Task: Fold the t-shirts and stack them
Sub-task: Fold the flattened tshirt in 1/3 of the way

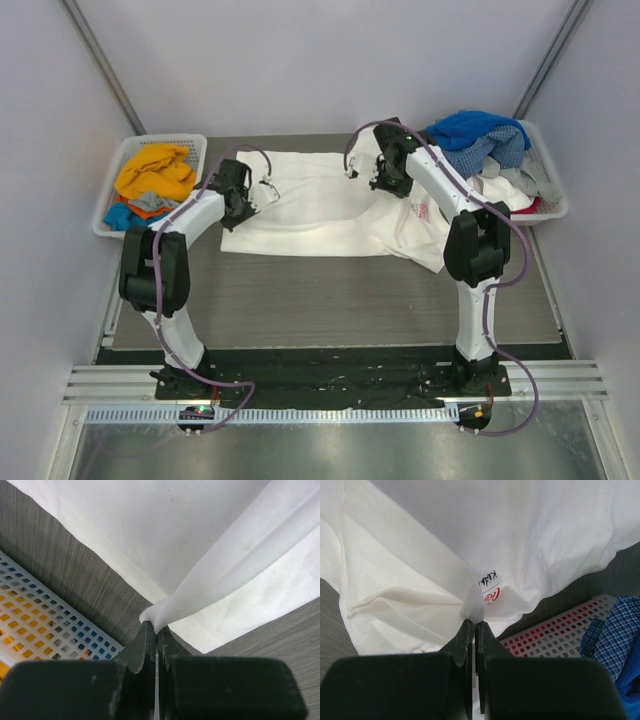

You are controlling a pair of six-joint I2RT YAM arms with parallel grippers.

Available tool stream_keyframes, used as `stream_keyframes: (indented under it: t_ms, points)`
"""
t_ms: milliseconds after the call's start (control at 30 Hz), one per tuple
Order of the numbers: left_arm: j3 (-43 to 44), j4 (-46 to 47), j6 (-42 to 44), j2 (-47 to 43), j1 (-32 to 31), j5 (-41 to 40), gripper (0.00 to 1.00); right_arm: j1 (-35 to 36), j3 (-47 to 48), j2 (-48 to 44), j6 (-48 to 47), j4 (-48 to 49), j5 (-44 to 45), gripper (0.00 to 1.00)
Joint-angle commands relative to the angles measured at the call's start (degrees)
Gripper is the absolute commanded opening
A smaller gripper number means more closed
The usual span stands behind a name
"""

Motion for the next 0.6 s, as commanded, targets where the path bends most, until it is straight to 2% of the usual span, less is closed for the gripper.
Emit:
stream_keyframes:
  t_ms: [0,567]
  points:
    - [1.75,1.7,-0.37,1.26,-0.18,-1.77,0.0,-0.08,4.03,1.52,-0.75,1.11,1.51,0.01]
    - [1.75,3.81,-0.54,4.42,-0.18,-2.92,0.0,-0.17,8.34,6.36,-0.49,4.89,3.62,0.01]
